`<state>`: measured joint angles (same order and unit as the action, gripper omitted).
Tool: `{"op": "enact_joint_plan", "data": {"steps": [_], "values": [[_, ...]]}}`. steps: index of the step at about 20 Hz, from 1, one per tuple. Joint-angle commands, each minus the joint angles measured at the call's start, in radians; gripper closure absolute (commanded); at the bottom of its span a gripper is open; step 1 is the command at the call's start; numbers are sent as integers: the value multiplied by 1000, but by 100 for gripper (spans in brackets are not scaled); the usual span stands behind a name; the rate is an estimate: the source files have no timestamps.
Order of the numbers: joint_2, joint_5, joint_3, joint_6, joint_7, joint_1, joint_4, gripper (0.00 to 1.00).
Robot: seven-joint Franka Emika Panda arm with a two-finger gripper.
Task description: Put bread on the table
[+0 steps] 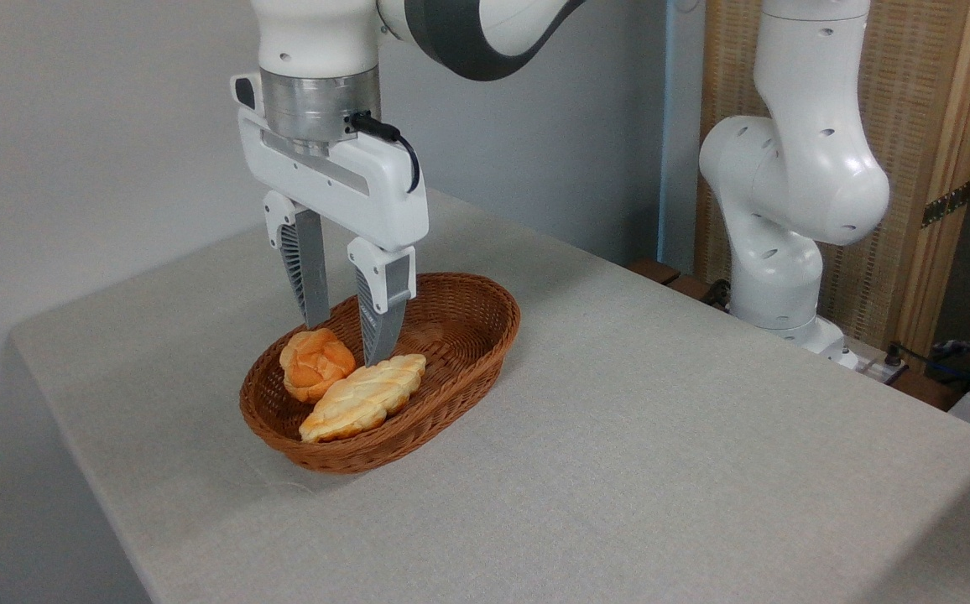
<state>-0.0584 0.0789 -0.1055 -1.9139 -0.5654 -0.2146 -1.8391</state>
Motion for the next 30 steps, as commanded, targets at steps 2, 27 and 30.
{"op": "enact_joint_plan", "data": {"steps": [2,27,30], "values": [[3,5,6,-8,4,-12,11,0],[114,62,29,-175,29,-189,-106,24],[114,62,29,-177,24,-189,-104,70]]}}
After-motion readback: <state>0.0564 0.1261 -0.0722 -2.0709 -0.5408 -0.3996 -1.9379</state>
